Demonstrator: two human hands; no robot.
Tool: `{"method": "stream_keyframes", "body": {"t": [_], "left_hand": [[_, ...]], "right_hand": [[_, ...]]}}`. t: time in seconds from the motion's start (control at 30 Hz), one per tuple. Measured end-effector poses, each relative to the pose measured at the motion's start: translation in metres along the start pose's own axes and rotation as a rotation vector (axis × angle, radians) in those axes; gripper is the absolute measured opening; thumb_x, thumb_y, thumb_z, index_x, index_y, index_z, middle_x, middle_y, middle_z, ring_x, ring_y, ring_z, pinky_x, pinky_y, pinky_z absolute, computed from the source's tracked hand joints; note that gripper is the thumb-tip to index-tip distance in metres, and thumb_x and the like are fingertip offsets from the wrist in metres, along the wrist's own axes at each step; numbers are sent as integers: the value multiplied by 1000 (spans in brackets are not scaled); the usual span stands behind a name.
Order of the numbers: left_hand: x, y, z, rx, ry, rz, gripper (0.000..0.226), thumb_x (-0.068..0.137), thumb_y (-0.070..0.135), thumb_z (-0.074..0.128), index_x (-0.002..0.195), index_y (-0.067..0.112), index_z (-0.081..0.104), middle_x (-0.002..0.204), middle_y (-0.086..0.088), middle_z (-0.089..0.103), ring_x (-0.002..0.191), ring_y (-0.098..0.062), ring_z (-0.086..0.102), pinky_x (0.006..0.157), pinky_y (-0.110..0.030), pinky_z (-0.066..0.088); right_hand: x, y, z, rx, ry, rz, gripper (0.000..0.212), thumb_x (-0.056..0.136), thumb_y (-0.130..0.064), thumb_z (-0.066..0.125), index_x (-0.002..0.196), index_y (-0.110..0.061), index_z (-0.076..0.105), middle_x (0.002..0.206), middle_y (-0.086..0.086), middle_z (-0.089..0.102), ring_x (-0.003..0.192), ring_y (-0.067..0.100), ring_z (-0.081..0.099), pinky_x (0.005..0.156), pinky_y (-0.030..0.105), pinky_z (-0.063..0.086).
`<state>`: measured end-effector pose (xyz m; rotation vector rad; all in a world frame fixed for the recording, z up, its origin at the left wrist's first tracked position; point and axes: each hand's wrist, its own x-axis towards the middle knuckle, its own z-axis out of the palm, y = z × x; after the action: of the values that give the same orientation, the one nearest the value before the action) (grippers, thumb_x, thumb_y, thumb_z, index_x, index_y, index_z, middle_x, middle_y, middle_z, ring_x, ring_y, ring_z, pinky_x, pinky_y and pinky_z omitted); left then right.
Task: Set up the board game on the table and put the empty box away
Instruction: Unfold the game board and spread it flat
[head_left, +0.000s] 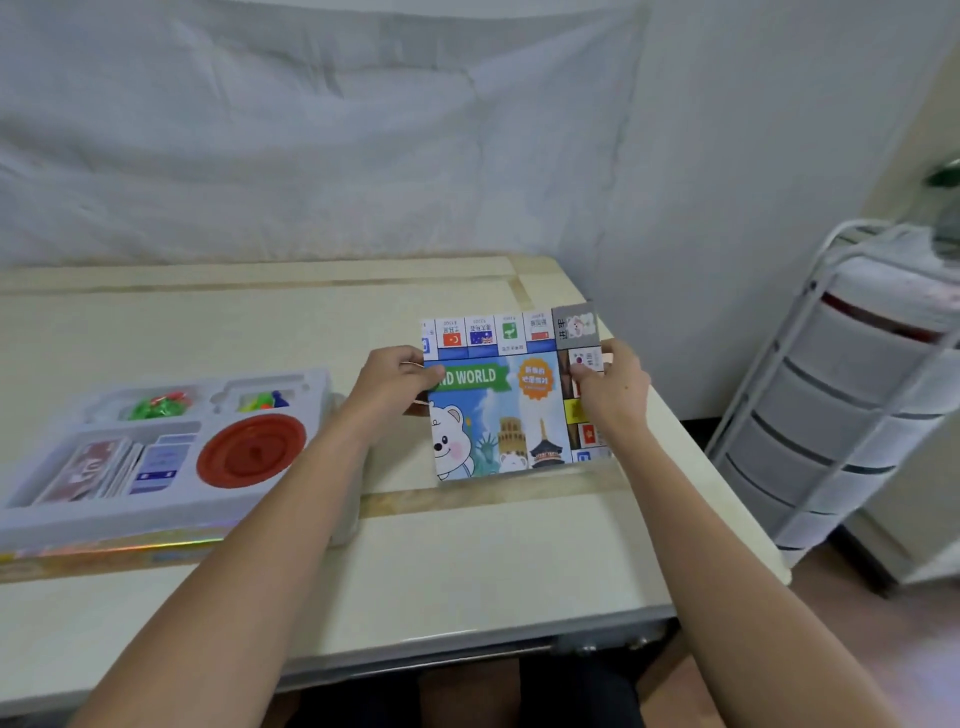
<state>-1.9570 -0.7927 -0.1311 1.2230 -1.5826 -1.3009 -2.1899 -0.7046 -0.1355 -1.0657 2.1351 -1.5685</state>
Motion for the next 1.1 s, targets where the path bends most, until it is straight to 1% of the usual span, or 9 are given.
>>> {"method": "stream_keyframes", "body": {"t": [0.27, 0.4, 0.57, 0.63, 0.7, 0.83, 0.93, 1.03, 1.1], "left_hand": [[5, 6, -3, 68, -233, 174, 66, 89, 16, 70, 139, 49, 41, 101, -8, 69, 81, -14, 57, 69, -30, 50], [16, 16, -1, 329, -189, 314, 50, 89, 25, 71, 135, 34, 52, 125, 0, 59, 111, -14, 56, 90, -32, 52], [27, 25, 1, 690, -181, 458, 29, 80, 41, 77, 105, 27, 69, 145, 8, 40, 141, -13, 23, 112, -33, 25], [28, 36, 7, 655, -168, 481, 25, 80, 36, 78, 97, 19, 71, 128, 3, 60, 126, -16, 45, 101, -35, 36], [26, 49, 13, 565, -197, 446, 24, 84, 34, 75, 90, 12, 67, 96, -5, 70, 87, -23, 59, 75, -37, 46], [29, 72, 21, 694, -275, 511, 9, 95, 30, 61, 94, 22, 62, 86, 9, 69, 78, -10, 63, 70, -31, 50], [31, 82, 21, 722, -311, 519, 7, 97, 31, 58, 93, 24, 59, 84, 12, 67, 72, 3, 62, 64, -23, 47], [31, 87, 19, 763, -338, 515, 13, 94, 32, 62, 83, 31, 55, 77, 13, 63, 68, 4, 59, 60, -21, 41], [31, 88, 15, 786, -293, 538, 13, 90, 35, 67, 82, 33, 57, 79, 12, 63, 74, -2, 59, 62, -25, 43]], "right_hand": [[20, -2, -1, 13, -60, -97, 10, 101, -16, 46, 100, -22, 53, 96, -7, 64, 90, 15, 67, 70, 36, 58], [30, -4, -11, 96, -6, -70, 14, 102, -14, 44, 109, -18, 55, 98, -7, 65, 81, 6, 64, 54, 19, 46], [35, 2, -18, 90, 30, -34, 15, 102, -11, 42, 108, -15, 55, 105, -1, 65, 77, 3, 60, 46, 8, 42], [37, 2, -17, 0, 57, 13, 18, 98, -12, 45, 114, -17, 51, 116, 2, 63, 91, 11, 62, 69, 22, 53], [38, -4, -15, -207, 118, -12, 53, 85, -10, 54, 135, -20, 39, 137, 5, 47, 121, 27, 49, 101, 47, 39], [32, -42, -14, -341, -6, -456, 80, 65, -4, 49, 142, -24, 39, 154, 7, 25, 145, 32, 17, 116, 51, 21], [29, -57, -6, -489, -175, -762, 66, 69, -7, 48, 132, -28, 52, 154, -2, 31, 150, 25, 5, 115, 51, 9], [31, -62, 0, -477, -198, -823, 23, 88, -18, 56, 109, -21, 62, 127, -8, 58, 143, 21, 30, 114, 52, 7], [33, -64, 0, -478, -142, -832, 7, 92, -22, 59, 94, -20, 65, 95, -9, 65, 117, 19, 53, 111, 50, 12]]}}
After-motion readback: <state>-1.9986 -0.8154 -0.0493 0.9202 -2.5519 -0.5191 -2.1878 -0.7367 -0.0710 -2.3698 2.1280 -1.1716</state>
